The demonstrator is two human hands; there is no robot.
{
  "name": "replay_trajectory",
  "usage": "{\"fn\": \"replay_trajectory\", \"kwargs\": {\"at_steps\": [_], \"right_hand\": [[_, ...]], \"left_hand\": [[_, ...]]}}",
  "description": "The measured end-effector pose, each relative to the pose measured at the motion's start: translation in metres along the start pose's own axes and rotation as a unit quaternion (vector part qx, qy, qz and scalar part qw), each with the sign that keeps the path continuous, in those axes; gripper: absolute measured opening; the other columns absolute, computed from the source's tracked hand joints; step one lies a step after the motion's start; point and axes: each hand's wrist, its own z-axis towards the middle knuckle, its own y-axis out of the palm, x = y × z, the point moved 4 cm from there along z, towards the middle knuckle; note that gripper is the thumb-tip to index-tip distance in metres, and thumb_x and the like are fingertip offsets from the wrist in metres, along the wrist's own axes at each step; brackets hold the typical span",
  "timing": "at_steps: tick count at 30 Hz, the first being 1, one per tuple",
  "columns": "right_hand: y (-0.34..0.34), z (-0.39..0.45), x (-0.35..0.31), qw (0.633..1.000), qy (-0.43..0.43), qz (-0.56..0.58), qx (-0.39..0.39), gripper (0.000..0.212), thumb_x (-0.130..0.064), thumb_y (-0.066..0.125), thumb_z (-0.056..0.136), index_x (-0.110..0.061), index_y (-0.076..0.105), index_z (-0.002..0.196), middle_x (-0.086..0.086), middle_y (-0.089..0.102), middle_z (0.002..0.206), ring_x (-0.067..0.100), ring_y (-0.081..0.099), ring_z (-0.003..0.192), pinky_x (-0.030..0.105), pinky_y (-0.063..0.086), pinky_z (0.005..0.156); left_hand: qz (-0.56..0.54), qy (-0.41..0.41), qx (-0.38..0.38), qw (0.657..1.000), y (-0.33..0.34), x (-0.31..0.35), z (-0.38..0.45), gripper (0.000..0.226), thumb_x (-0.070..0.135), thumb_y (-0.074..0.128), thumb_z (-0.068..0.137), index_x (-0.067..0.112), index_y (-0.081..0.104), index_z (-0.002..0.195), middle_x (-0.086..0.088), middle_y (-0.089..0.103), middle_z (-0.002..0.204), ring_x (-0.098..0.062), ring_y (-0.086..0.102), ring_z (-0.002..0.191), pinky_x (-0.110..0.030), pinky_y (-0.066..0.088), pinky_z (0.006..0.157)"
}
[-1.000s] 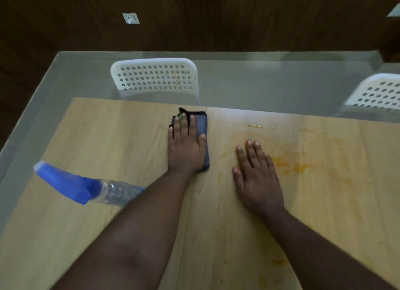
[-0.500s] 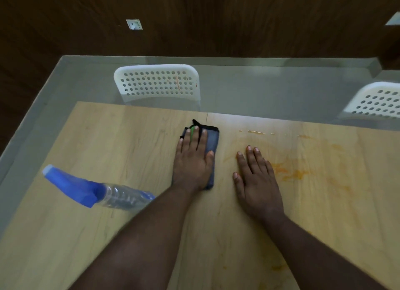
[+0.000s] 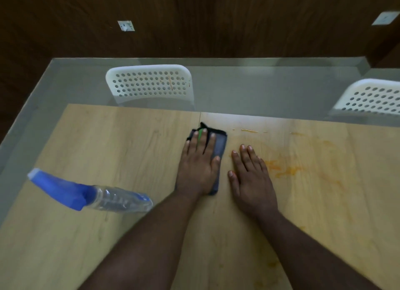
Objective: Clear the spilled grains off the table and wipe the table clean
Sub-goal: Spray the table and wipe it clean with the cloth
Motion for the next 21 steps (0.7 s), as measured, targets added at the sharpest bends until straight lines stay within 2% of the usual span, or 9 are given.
{"fn": "replay_trajectory", "kwargs": {"at_steps": [3,6,11,16,19,21], "right_hand": [[-0.002,0.0,-0.001,1.0,0.004,-0.002,-0.001,0.066,-0.052,0.016,0.11,-0.027,0.003,0.169,-0.003,-0.01,0.176,0.011,-0.02,0.16,0.043,0.006,0.133],[0.002,0.002,0.001,1.0,0.002,-0.008,0.001,0.065,-0.051,0.017,0.111,-0.027,0.002,0.169,-0.003,-0.01,0.176,0.011,-0.021,0.16,0.041,0.001,0.132],[0.005,0.003,0.002,1.0,0.002,-0.013,0.009,0.064,-0.051,0.018,0.111,-0.028,0.002,0.169,-0.003,-0.01,0.176,0.011,-0.021,0.16,0.04,0.001,0.132],[0.0,-0.001,0.001,1.0,0.002,-0.005,0.012,0.064,-0.049,0.018,0.111,-0.027,0.005,0.169,-0.003,-0.006,0.177,0.01,-0.018,0.16,0.042,0.006,0.133],[-0.003,-0.003,-0.002,1.0,0.008,-0.006,0.007,0.065,-0.05,0.015,0.11,-0.026,0.005,0.169,-0.002,-0.006,0.177,0.011,-0.016,0.161,0.044,0.009,0.132],[-0.003,-0.002,-0.004,1.0,0.01,-0.003,0.006,0.066,-0.051,0.013,0.109,-0.025,0.006,0.169,-0.002,-0.005,0.177,0.011,-0.016,0.161,0.044,0.01,0.132]], "left_hand": [[0.006,-0.037,0.009,0.999,-0.002,-0.027,-0.009,0.07,0.051,0.011,0.107,0.023,-0.004,0.169,-0.004,-0.009,0.177,-0.022,-0.011,0.163,-0.045,0.002,0.132],[0.015,-0.071,0.018,0.997,-0.005,-0.039,0.03,0.071,0.051,0.008,0.105,0.02,-0.001,0.169,-0.008,-0.004,0.177,-0.025,-0.006,0.163,-0.046,0.002,0.132],[0.016,-0.072,0.027,0.997,-0.004,-0.019,0.077,0.071,0.049,0.012,0.106,0.016,0.001,0.169,-0.012,0.0,0.176,-0.031,-0.002,0.163,-0.051,0.005,0.131],[0.002,-0.004,0.02,1.0,0.001,0.001,0.007,0.07,0.048,0.013,0.107,0.019,-0.002,0.169,-0.008,-0.007,0.177,-0.026,-0.007,0.163,-0.046,0.002,0.132],[-0.002,-0.001,0.004,1.0,0.002,-0.014,-0.055,0.07,0.048,0.016,0.108,0.021,-0.006,0.169,-0.004,-0.011,0.176,-0.022,-0.012,0.162,-0.044,0.002,0.132],[0.002,-0.007,0.001,1.0,0.001,-0.03,-0.062,0.069,0.048,0.016,0.108,0.022,-0.005,0.169,-0.003,-0.011,0.177,-0.021,-0.012,0.162,-0.044,0.004,0.132]]}}
